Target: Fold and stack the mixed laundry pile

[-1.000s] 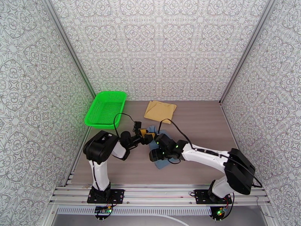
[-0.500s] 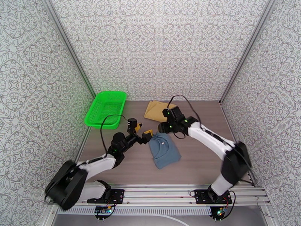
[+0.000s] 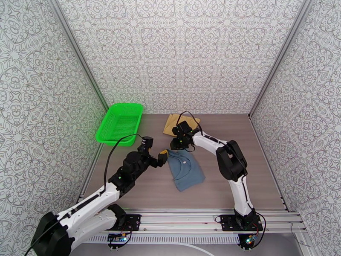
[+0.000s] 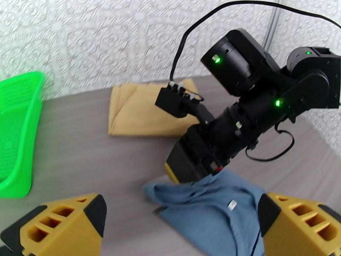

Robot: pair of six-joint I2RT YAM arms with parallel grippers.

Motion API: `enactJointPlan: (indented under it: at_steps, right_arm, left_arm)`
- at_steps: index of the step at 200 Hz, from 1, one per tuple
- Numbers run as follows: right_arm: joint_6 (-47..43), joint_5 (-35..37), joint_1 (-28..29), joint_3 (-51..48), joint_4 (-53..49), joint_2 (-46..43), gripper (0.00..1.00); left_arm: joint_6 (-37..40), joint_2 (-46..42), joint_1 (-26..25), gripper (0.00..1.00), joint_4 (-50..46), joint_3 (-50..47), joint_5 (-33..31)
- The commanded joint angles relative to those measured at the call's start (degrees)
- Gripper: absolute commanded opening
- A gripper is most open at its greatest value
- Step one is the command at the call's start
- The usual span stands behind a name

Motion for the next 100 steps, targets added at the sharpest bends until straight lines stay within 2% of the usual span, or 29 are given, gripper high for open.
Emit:
enactJointPlan:
  at_steps: [1, 48, 100]
  right_arm:
    - [0.8, -5.1, 1.2, -2.2, 3.2, -1.0, 0.26]
    - [1.9, -6.8, 2.0, -14.8, 8.8, -9.4, 0.25]
    - [2.9, -5.4, 3.5, -24.4, 12.8, -12.7, 0.25]
  left_arm:
    - [-1.0, -1.6, -0.5, 0.99, -6.9, 1.4, -2.7]
    - [-0.4, -1.2, -0.7, 0.99, -7.9, 2.7, -2.9]
    - [-0.3, 2.0, -1.6, 0.99, -7.6, 4.6, -3.0]
